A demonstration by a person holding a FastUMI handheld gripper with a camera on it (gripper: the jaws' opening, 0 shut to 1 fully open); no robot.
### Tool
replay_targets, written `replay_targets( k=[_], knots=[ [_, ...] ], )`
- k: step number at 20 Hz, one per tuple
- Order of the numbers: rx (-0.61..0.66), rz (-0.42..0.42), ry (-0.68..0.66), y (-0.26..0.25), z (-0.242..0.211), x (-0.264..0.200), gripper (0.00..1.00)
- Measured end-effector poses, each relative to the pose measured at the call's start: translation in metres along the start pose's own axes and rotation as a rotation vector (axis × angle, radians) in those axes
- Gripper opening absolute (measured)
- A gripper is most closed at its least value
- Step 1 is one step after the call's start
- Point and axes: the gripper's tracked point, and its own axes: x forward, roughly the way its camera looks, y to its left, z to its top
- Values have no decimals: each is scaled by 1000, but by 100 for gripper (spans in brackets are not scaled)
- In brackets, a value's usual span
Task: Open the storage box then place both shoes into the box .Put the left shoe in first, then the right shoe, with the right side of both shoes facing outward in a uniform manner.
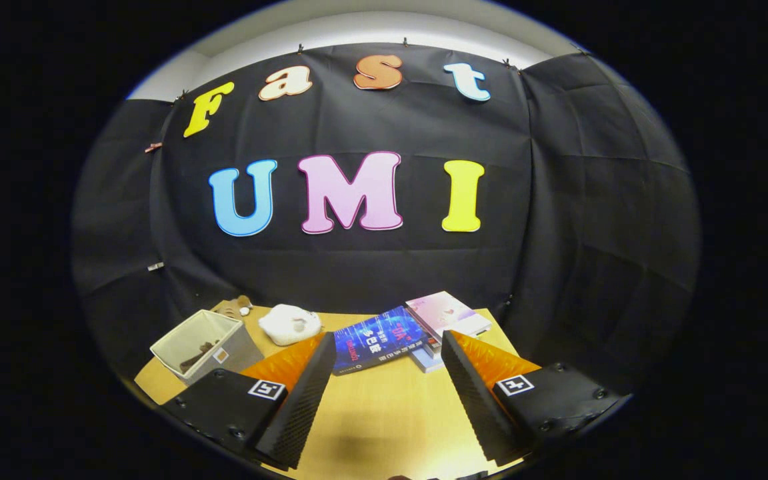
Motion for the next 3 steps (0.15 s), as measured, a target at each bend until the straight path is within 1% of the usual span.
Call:
replay_targets(
  k=[3],
  knots=[
    [77,40,-112,-8,14,-5,98]
  ],
)
